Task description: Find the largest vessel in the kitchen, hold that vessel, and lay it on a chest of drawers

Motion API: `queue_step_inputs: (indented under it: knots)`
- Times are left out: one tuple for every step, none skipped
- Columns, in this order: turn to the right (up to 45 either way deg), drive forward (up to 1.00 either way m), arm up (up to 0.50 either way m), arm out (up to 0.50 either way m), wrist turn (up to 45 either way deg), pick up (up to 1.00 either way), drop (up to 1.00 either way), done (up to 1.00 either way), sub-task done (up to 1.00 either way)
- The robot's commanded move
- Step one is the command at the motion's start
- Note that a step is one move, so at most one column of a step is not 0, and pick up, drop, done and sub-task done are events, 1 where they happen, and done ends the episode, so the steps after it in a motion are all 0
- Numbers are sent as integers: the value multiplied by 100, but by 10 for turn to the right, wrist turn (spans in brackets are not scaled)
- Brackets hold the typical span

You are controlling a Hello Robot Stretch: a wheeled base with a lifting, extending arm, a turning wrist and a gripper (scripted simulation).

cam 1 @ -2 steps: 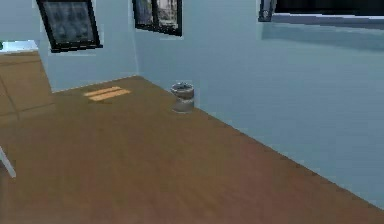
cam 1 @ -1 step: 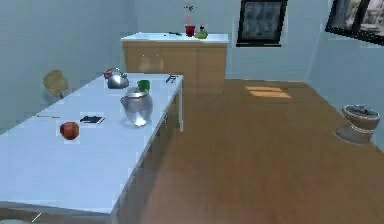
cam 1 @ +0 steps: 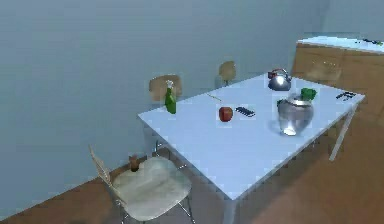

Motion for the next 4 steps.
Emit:
queue_step_inputs:
  knots:
    - [-450,0,0,0,0,0,0,0,0]
    - [-150,0,0,0,0,0,0,0,0]
    - [450,0,0,0,0,0,0,0,0]
    - [450,0,0,0,0,0,0,0,0]
